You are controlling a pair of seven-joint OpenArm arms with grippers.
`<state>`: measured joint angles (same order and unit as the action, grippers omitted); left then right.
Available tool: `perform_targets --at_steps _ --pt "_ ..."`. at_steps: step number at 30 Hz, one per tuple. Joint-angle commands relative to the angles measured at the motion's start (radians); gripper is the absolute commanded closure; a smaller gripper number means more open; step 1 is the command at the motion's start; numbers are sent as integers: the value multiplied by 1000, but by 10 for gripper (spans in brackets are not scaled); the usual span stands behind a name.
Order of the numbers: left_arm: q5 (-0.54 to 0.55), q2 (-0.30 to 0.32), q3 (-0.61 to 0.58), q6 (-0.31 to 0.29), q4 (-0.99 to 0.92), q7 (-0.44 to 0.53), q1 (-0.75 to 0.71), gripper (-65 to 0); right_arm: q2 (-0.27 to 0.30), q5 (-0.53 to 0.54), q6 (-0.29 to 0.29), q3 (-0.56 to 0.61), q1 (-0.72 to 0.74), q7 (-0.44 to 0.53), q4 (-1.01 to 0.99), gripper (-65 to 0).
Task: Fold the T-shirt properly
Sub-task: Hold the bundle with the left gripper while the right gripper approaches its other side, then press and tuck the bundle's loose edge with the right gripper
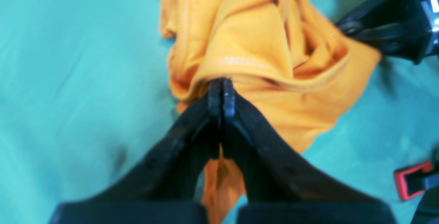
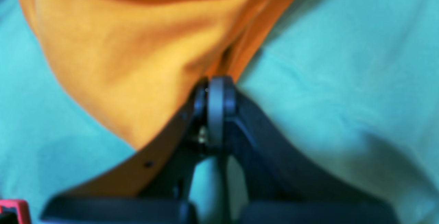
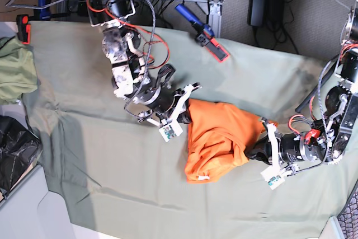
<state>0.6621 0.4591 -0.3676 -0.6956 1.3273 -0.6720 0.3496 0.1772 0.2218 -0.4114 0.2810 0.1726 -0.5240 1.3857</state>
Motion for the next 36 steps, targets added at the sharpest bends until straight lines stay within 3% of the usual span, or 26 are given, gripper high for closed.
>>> perform_targets --at_steps 1,12,19,25,36 --pt "9 18 7 -3 14 31 31 0 2 7 -90 -4 12 3 15 0" --pt "46 145 14 -3 14 33 30 0 2 7 -90 -54 18 -26 192 0" --pt "183 150 35 -3 14 -29 29 0 -7 21 -90 -72 49 -11 227 0" --pt "269 125 35 -3 21 -98 17 0 -85 -19 -90 -72 152 10 193 0" --pt "288 114 35 -3 210 -108 -156 0 -257 -121 -90 -71 404 84 -209 0"
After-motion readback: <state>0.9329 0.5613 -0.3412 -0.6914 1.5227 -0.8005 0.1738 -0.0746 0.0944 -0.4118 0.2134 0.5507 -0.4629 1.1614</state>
